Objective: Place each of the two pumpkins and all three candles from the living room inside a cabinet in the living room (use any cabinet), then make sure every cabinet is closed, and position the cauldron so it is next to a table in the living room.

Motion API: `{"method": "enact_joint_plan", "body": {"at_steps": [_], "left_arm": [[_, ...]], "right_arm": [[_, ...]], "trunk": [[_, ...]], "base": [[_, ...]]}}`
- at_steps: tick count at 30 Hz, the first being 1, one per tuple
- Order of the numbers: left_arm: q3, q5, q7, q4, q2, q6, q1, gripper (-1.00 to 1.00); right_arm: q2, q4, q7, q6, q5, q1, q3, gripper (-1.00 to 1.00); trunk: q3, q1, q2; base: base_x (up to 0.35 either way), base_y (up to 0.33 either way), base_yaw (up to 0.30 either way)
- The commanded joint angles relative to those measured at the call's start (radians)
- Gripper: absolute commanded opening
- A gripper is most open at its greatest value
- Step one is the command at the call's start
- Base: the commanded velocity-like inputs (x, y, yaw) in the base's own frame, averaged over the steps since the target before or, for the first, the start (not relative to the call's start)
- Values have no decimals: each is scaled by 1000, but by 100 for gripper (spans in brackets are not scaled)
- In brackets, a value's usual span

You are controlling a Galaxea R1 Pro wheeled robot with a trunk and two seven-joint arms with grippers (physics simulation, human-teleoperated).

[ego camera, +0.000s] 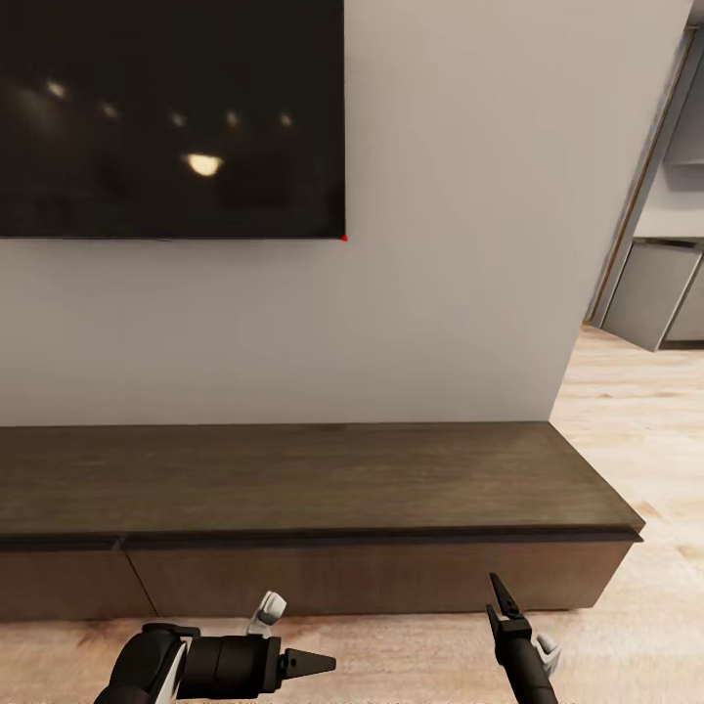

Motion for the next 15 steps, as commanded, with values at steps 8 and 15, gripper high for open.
{"method": "enact_joint_plan", "body": {"at_steps": [8,15], "left_arm": [[1,5,0,0,3,1,0,100],[2,5,0,0,4,0,0,100]], "right_arm": [[0,0,0,0,0,0,0,100],[0,0,0,0,0,0,0,100]], "trunk": [[0,0,0],[0,0,0]], "base": [[0,0,0],[176,0,0]]}}
